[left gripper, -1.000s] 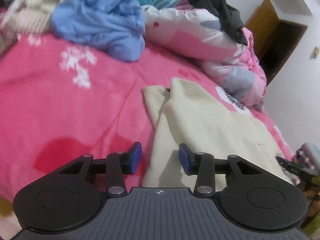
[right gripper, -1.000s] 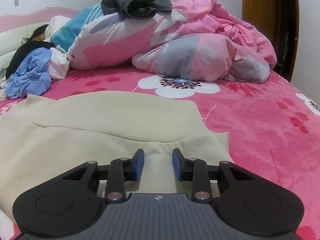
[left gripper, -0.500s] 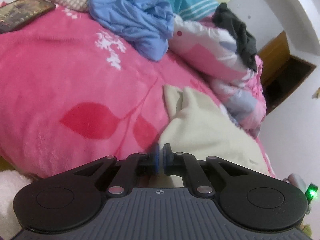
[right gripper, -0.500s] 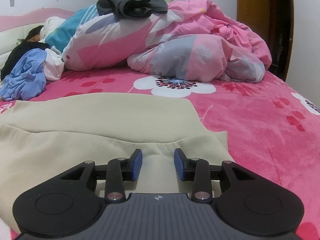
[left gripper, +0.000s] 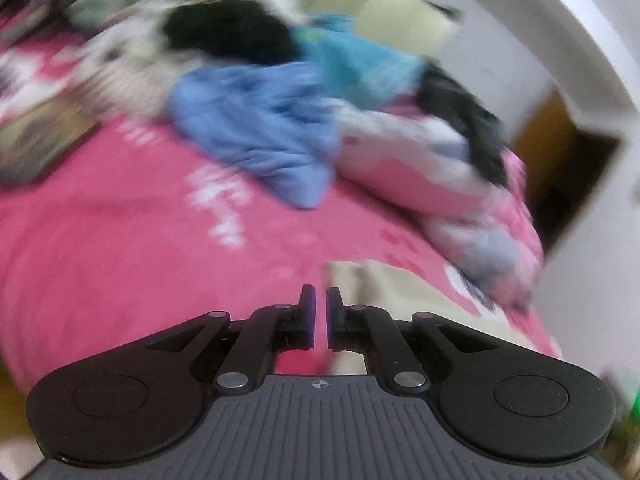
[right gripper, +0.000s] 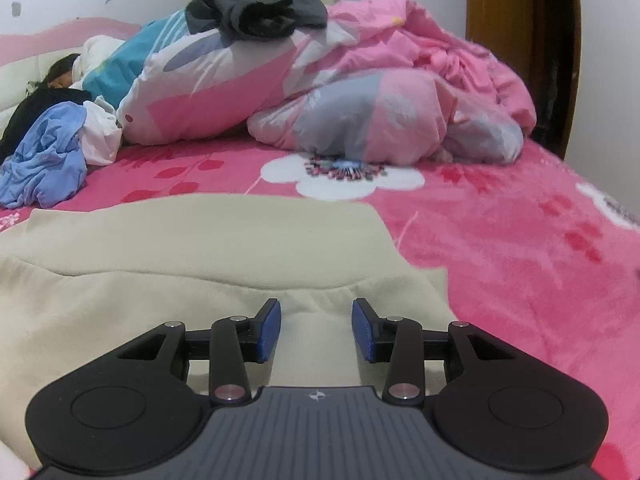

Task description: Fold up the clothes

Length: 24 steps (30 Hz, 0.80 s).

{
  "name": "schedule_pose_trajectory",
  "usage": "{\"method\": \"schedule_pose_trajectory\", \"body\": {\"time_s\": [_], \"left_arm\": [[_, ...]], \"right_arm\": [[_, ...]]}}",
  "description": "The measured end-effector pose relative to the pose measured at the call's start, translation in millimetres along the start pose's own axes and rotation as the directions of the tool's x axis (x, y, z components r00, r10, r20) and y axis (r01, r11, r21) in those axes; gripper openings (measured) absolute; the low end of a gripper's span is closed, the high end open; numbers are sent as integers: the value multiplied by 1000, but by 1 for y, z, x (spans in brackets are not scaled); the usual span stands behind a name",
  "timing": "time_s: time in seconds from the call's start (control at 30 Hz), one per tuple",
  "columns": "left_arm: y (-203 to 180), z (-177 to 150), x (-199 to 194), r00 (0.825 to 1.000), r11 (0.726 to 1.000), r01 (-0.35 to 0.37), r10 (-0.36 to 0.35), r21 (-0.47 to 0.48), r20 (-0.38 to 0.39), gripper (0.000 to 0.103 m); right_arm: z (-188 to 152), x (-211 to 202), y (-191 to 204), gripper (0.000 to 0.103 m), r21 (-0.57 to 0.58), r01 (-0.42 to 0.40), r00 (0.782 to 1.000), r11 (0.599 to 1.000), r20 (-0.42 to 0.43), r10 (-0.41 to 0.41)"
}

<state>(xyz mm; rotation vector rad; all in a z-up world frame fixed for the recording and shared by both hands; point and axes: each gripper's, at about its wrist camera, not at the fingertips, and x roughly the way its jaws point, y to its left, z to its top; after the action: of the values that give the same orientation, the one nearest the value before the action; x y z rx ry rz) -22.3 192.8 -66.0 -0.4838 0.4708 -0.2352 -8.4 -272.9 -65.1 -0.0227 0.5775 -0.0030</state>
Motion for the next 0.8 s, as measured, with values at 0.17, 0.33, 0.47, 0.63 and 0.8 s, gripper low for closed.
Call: {"method": "schedule_pose_trajectory", "body": {"time_s": [0.17,0.33,0.47,0.63,0.8], "left_arm": [[-33,-6,46,986,969,67,-28,238,-167,5],[-7,6,80,988,997,45,-35,68,-152,6],[0,9,78,997,999,11,-7,38,-81,9],[20,11,68,997,999,-8,5,-42,-77,18],[21,13,75,984,994,87,-97,-73,-150,37]], "right_arm": [[2,2,5,42,-7,4,1000,1000,1,-4],[1,8,5,42,7,11,1000,1000,-13,-11],[1,10,6,42,10,20,1000,1000,-20,-20],[-2,11,6,43,35,28,999,999,-17,-28],[5,4,14,43,38,10,1000,999,8,-10]]}}
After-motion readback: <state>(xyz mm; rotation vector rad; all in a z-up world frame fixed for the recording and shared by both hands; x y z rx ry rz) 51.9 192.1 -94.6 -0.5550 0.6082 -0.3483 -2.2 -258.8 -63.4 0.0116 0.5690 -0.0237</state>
